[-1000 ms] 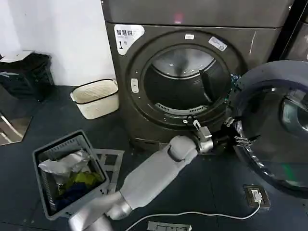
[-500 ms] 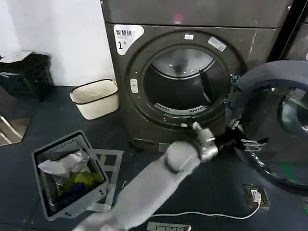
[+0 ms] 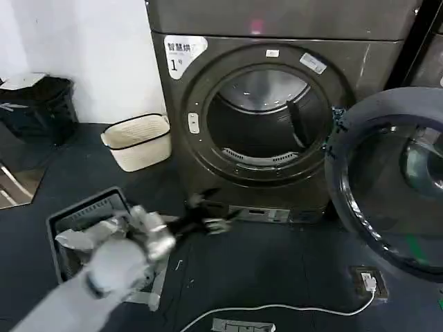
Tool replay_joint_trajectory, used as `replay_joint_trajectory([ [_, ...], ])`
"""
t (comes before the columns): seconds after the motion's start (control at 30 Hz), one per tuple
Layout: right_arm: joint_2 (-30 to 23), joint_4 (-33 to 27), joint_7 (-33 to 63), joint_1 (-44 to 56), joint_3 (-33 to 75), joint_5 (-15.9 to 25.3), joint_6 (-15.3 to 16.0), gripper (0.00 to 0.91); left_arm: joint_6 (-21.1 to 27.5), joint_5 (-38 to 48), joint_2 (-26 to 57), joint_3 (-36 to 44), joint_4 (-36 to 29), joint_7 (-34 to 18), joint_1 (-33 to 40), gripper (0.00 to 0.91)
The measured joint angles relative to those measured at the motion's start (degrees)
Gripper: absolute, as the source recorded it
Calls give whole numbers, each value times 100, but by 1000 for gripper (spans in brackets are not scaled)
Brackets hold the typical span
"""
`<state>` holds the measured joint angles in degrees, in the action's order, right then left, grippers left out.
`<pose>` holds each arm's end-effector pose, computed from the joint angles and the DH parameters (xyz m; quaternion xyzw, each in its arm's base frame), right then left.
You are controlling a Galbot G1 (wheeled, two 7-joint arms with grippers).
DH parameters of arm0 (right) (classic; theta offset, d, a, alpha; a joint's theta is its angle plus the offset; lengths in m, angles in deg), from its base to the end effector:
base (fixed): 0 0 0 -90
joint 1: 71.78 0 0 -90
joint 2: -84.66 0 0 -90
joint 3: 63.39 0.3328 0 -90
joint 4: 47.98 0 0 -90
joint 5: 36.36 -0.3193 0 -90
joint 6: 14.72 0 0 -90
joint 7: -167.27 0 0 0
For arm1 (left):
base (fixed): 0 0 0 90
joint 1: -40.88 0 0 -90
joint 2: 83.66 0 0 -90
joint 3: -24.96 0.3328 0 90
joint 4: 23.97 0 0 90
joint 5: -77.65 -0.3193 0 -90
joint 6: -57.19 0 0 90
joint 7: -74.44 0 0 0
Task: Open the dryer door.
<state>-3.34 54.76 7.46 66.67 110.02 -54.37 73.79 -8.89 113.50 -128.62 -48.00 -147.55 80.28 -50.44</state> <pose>-0.1645 -0.3184 -0.1935 -0.7143 -0.6464 0.2581 0.0725 0.2505 0.0554 -0.1713 -0.3292 -0.9361 -0.0856 0.0891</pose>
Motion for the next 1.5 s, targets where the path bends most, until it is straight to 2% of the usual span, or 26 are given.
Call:
replay_joint_trajectory([
  [0.27, 97, -30, -63, -91, -384, -49, -78, 907, 1578, 1298, 861, -1618, -292, -1161, -968, 907],
  [0.33, 123, -69, -73, -92, -436, -101, -115, 907, 1819, 1846, 1105, -1957, -303, -1505, -1145, 907],
  [0.5, 148, -191, -117, -92, -538, -203, -231, 907, 1834, 3763, 1915, -2625, -135, -2597, -1476, 907],
  [0.7, 123, -230, -153, -92, -616, -217, -360, 907, 1833, 6294, 2662, -2944, 260, -4326, -1693, 907],
  [0.87, 91, -272, -182, -87, -660, -227, -490, 907, 1829, 7793, 3041, -3177, 582, -5189, -1976, 907],
  [0.97, 89, -301, -195, -76, -661, -237, -542, 907, 1827, 8472, 3146, -3305, 781, -5484, -2026, 907],
  [1.1, 73, -286, -248, -74, -659, -269, -593, 907, 1827, 8950, 3183, -3344, 1020, -5648, -1993, 907],
  [1.5, 63, -399, -119, -81, -619, -367, -631, 907, 1827, 9401, 3189, -3383, 1379, -5838, -1940, 907],
])
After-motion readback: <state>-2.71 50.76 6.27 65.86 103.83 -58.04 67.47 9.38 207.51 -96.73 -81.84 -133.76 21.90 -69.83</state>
